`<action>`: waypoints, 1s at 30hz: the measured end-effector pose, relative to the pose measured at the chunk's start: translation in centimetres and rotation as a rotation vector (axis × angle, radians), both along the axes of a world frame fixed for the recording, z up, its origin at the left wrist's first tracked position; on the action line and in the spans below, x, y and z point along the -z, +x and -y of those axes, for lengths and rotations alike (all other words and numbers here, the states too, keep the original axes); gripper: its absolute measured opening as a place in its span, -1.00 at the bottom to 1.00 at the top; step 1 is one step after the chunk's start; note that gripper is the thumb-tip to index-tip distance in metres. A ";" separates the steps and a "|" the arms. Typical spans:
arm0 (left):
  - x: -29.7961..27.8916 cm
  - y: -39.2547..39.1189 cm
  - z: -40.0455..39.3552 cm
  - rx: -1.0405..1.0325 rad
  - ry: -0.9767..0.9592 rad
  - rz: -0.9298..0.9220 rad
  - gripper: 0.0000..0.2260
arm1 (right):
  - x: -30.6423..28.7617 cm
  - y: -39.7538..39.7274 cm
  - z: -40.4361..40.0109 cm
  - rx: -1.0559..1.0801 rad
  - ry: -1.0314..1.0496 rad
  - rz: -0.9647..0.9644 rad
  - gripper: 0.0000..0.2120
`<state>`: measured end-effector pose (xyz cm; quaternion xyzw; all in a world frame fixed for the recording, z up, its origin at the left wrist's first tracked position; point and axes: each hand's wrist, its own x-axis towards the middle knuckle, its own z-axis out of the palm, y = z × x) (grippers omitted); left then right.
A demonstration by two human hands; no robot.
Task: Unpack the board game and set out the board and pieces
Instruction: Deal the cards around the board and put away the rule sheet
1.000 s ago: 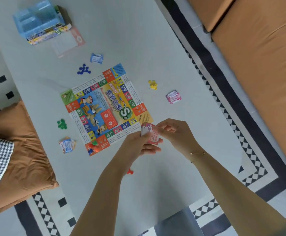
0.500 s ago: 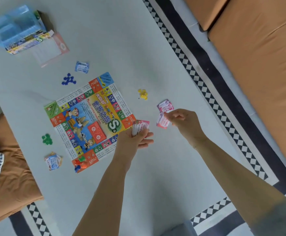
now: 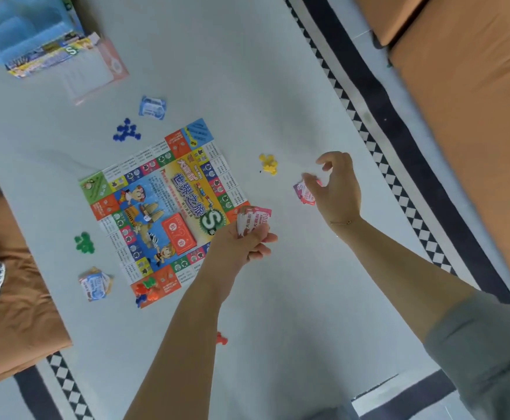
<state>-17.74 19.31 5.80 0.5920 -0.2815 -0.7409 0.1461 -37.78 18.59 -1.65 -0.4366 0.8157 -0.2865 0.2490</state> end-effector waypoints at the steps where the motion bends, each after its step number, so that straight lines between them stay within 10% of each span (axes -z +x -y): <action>1: -0.2 0.6 0.1 -0.010 -0.001 -0.018 -0.94 | -1.5 1.2 0.5 -0.013 -0.070 0.106 -0.82; 7: -1.6 3.9 0.9 -0.002 -0.047 -0.090 -0.94 | -8.4 8.0 1.3 -0.453 0.161 0.515 -0.89; 30: -2.5 17.1 8.4 -0.216 -0.182 -0.007 -0.94 | -8.4 21.1 10.4 -0.393 0.178 0.447 -0.87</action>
